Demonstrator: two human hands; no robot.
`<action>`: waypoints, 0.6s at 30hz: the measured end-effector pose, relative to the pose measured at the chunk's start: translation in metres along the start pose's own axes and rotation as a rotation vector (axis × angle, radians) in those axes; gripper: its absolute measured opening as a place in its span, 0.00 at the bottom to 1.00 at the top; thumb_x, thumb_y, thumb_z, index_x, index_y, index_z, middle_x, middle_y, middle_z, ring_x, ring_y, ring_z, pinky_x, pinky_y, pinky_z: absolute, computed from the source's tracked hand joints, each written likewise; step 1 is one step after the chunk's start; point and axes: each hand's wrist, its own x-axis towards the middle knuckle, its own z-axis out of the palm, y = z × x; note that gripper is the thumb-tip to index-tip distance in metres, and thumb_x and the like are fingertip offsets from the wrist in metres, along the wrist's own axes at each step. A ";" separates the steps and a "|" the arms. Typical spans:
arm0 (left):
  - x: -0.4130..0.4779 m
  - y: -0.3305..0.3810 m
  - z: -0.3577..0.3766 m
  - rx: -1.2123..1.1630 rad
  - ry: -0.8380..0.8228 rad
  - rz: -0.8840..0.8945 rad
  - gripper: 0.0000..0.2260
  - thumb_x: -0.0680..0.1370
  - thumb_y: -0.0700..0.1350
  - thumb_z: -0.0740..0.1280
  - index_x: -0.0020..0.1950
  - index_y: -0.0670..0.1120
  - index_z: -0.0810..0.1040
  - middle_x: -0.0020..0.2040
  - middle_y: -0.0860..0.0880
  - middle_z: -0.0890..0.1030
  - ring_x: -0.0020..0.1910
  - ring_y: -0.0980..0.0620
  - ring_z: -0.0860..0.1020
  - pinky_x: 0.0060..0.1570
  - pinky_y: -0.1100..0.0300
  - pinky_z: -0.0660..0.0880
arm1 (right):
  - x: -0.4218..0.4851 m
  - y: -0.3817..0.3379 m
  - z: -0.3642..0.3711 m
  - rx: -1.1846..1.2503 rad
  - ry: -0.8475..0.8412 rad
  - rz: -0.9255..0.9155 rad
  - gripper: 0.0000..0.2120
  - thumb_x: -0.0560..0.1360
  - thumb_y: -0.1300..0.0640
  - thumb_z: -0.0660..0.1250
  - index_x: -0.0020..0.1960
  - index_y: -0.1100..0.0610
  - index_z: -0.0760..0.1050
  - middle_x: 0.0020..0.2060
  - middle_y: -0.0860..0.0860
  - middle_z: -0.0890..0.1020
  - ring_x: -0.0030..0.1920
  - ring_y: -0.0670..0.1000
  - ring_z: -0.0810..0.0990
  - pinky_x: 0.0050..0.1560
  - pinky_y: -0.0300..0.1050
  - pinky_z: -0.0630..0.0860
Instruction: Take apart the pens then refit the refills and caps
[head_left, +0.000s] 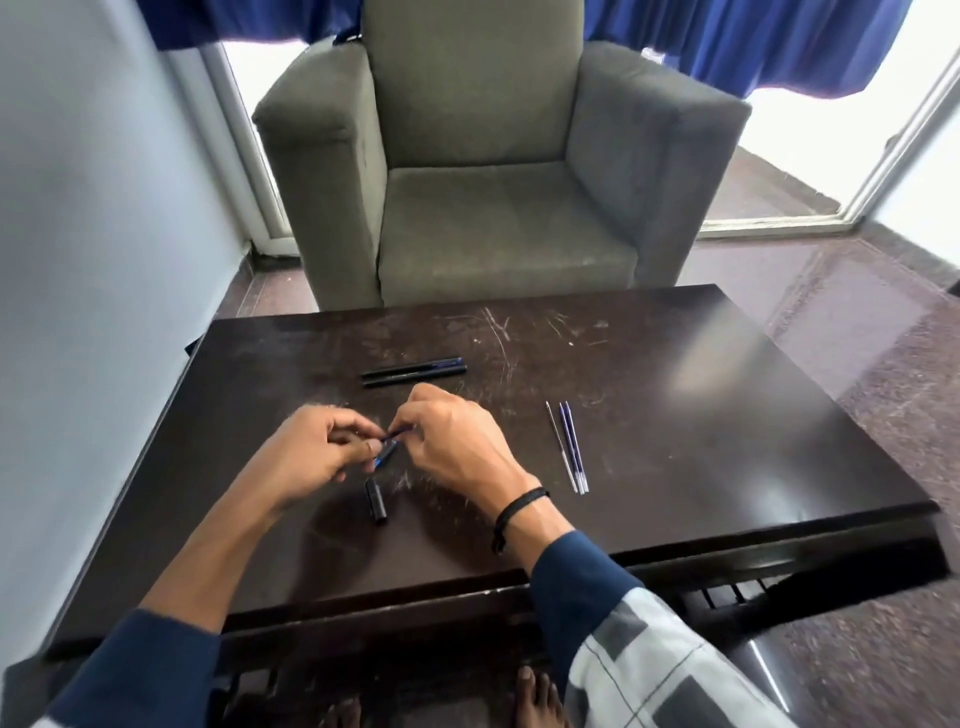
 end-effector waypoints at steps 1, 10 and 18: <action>0.001 0.000 0.001 0.003 -0.003 0.000 0.08 0.78 0.35 0.73 0.46 0.49 0.85 0.33 0.48 0.85 0.29 0.61 0.76 0.29 0.68 0.72 | 0.001 0.002 -0.001 0.001 0.000 -0.006 0.10 0.76 0.59 0.65 0.51 0.52 0.84 0.49 0.49 0.79 0.47 0.56 0.80 0.40 0.47 0.75; 0.010 -0.008 -0.010 -0.049 -0.019 -0.004 0.06 0.77 0.36 0.74 0.49 0.46 0.87 0.35 0.46 0.86 0.30 0.60 0.76 0.31 0.66 0.72 | 0.007 0.000 0.004 -0.022 0.035 -0.084 0.08 0.75 0.60 0.66 0.49 0.55 0.83 0.46 0.50 0.77 0.43 0.59 0.80 0.37 0.52 0.77; 0.029 0.005 0.008 -0.095 -0.030 -0.014 0.05 0.77 0.37 0.74 0.47 0.47 0.85 0.37 0.44 0.86 0.35 0.50 0.79 0.34 0.61 0.73 | 0.012 0.013 0.008 -0.072 0.114 0.034 0.07 0.73 0.59 0.66 0.48 0.51 0.81 0.48 0.48 0.78 0.46 0.57 0.81 0.41 0.52 0.78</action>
